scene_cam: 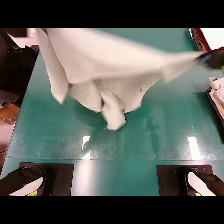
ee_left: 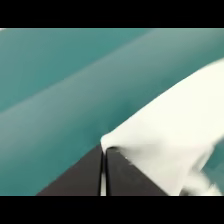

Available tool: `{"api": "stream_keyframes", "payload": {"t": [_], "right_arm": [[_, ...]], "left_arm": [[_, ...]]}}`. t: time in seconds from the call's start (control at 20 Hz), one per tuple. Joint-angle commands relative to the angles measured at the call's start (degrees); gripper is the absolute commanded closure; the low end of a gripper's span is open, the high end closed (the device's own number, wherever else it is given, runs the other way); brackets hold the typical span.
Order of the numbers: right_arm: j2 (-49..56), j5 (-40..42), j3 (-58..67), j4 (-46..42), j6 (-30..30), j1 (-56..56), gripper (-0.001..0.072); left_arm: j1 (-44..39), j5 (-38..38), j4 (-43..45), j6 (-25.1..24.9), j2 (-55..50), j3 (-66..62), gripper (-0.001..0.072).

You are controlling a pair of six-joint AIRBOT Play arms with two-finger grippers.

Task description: Fold the shirts.

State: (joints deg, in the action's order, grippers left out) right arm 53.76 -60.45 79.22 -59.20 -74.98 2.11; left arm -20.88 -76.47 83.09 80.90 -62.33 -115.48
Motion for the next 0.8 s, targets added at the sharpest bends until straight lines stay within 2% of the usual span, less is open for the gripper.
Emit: {"api": "stream_keyframes", "payload": {"t": [0.0,0.3,0.55,0.65,0.75], "right_arm": [[-4.2,-1.5,13.9,-0.8,-0.6,7.9,0.0701],[-6.8,-1.6,28.7,-0.8,-0.6,13.0,0.0701],[-2.1,-6.4,42.5,-0.8,-0.6,15.5,0.0702],[0.9,-10.4,45.7,-0.4,-0.6,15.4,0.0702],[4.2,-15.0,44.6,1.7,-0.7,15.4,0.0703]], "left_arm": [[0.0,1.1,-1.0,1.4,6.3,-0.8,0.0685],[0.0,2.5,-6.8,1.9,13.8,-0.9,0.0685],[0.0,0.7,-19.2,3.2,15.5,-2.0,0.0685],[0.0,-4.7,-18.1,4.6,14.9,-0.3,0.0685],[0.0,-8.7,-13.9,7.0,14.8,6.7,0.0686]]}}
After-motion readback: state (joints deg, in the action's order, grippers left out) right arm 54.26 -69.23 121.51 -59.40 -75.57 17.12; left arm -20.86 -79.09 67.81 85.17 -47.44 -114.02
